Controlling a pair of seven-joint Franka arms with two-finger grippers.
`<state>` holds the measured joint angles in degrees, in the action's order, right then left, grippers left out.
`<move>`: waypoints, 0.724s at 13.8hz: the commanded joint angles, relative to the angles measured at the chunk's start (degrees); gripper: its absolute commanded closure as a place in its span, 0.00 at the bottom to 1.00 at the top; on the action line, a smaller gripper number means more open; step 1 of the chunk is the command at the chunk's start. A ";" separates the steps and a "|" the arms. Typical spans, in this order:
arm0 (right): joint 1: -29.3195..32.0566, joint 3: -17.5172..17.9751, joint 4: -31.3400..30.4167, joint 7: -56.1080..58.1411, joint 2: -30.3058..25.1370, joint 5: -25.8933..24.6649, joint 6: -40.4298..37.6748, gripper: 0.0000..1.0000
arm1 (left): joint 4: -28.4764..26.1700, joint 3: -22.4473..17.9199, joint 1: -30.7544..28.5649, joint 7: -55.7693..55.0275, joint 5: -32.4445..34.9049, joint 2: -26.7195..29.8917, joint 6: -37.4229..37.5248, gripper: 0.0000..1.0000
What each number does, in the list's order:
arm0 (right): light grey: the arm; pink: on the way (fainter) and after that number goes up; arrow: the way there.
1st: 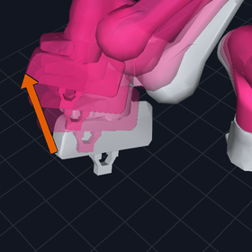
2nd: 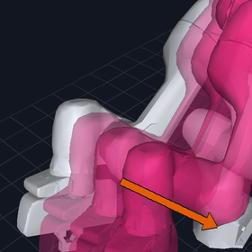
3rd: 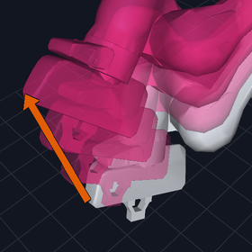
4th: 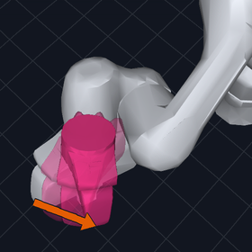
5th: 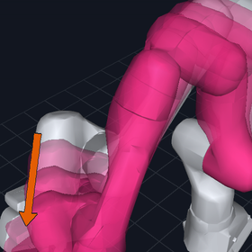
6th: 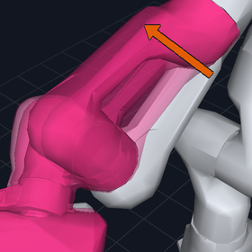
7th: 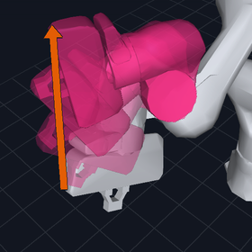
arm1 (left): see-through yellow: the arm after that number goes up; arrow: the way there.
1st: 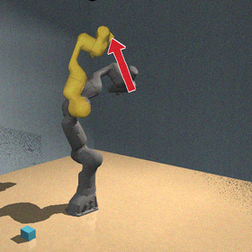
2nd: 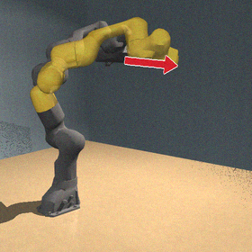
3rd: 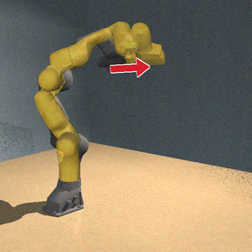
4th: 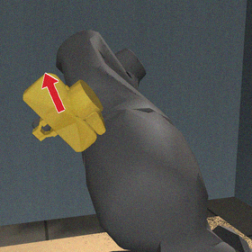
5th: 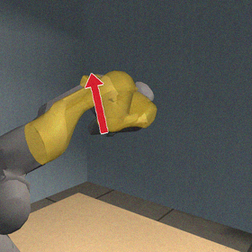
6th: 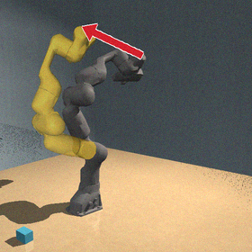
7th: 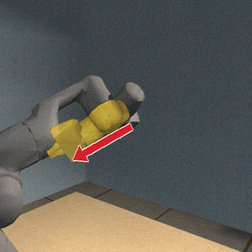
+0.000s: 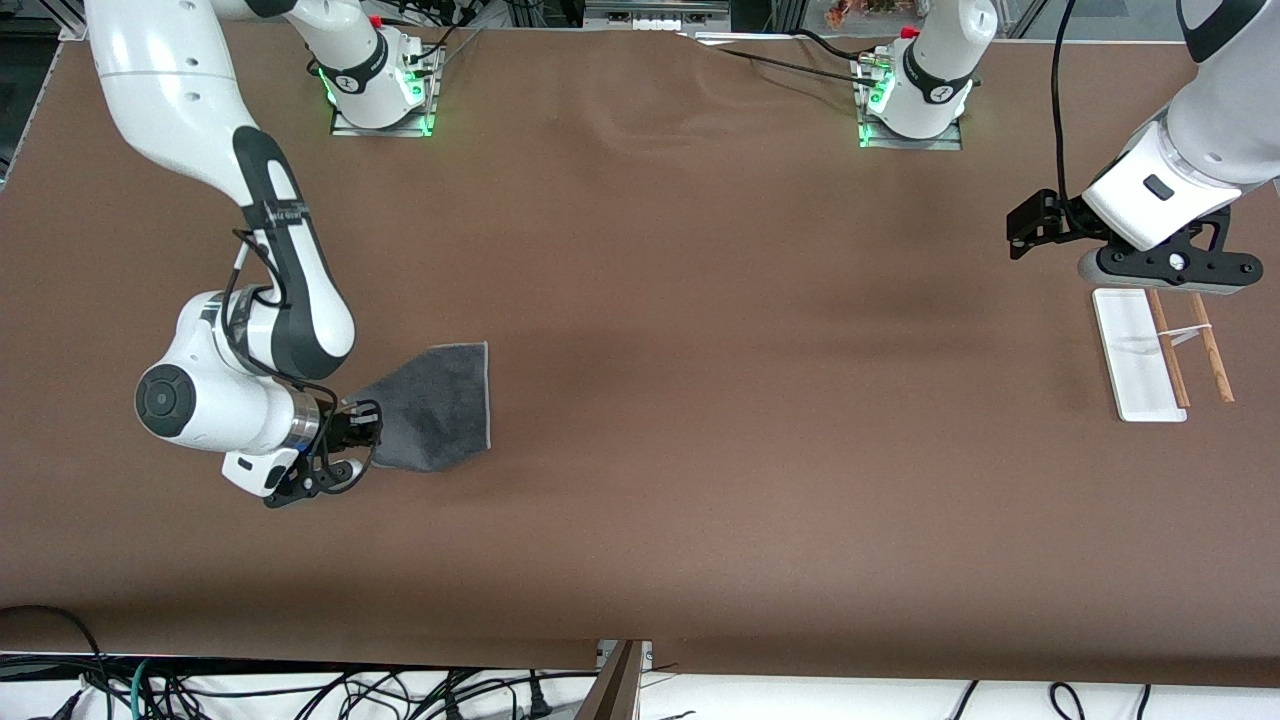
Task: Pass towel and hang on rack
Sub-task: 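Grasp the towel corner with the right gripper and lift it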
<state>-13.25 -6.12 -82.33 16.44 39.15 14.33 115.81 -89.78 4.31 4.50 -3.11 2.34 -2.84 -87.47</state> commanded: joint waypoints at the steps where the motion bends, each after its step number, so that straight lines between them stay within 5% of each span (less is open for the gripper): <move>1: -1.24 -0.38 3.48 -4.56 -2.05 -0.97 -8.28 1.00 | 1.98 0.35 0.16 0.03 0.65 -0.76 2.04 0.00; 10: -4.76 -0.47 4.91 -17.20 -15.58 0.42 -30.98 1.00 | 1.89 0.44 0.42 -0.06 -0.14 -0.85 4.41 0.00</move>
<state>-16.16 -6.16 -75.63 3.63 27.77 13.78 88.02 -89.68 4.53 4.59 -3.11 2.33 -2.84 -85.41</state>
